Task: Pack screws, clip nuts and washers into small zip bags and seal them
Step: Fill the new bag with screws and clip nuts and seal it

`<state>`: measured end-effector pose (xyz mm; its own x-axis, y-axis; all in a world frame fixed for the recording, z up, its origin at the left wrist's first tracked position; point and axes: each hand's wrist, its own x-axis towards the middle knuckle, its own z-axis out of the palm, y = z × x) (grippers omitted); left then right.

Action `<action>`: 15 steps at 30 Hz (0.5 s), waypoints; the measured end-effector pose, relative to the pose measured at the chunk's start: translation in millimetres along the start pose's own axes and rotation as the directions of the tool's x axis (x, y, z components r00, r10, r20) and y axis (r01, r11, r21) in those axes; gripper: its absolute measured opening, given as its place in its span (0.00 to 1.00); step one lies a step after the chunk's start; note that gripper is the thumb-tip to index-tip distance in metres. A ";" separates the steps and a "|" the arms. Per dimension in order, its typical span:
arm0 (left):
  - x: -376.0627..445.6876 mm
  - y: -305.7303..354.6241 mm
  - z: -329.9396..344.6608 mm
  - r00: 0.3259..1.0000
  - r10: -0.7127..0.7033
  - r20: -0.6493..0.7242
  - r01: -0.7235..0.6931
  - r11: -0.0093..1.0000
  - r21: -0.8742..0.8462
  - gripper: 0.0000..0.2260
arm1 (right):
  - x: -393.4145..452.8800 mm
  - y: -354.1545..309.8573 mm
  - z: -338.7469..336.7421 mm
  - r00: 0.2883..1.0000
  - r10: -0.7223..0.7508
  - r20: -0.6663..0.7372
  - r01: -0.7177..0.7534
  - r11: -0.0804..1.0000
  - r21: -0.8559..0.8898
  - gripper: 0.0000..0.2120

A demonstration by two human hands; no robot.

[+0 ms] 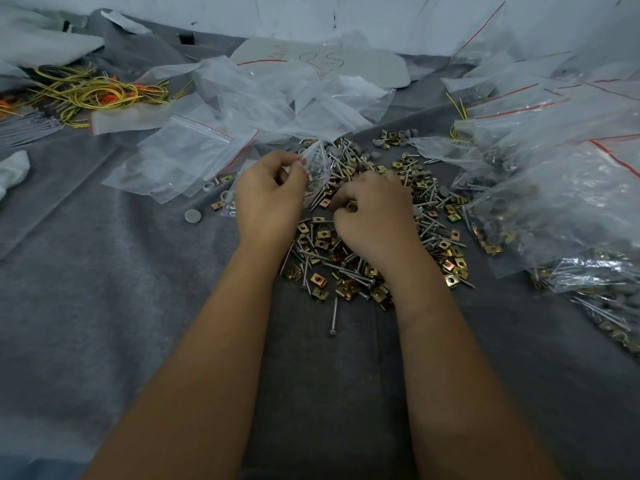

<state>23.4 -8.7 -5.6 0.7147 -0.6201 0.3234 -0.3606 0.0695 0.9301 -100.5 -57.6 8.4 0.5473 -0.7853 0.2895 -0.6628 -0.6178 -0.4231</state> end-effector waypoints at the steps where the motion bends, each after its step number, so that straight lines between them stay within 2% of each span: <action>1: 0.1 -0.2 0.1 1.000 -0.002 -0.002 0.002 1.000 -0.006 0.11 | -0.6 0.7 0.9 0.998 0.007 0.068 -0.003 0.998 -0.063 0.10; 3: 0.9 -0.3 0.2 1.000 -0.010 -0.004 0.010 1.000 -0.010 0.10 | -1.4 2.7 3.5 0.992 0.020 0.124 -0.007 0.994 -0.108 0.08; 7: 1.3 -1.4 0.6 1.000 -0.012 -0.005 0.012 1.000 -0.011 0.09 | -1.4 3.4 2.6 0.994 0.032 0.108 -0.025 0.998 -0.065 0.02; 11: 1.5 -2.5 0.2 1.000 -0.009 -0.001 0.009 1.000 -0.005 0.09 | -1.2 2.1 3.5 0.999 0.024 0.045 -0.022 0.998 -0.064 0.04; 15: 1.6 -3.2 0.9 1.000 0.000 0.003 0.000 1.000 0.007 0.09 | -1.7 -2.9 -2.8 0.981 0.155 -0.119 -0.128 0.970 0.205 0.03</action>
<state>25.2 -10.6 -8.2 0.7129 -0.6225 0.3228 -0.3647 0.0640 0.9289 -101.0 -54.6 11.4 0.3736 -0.8705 0.3204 -0.6084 -0.4906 -0.6238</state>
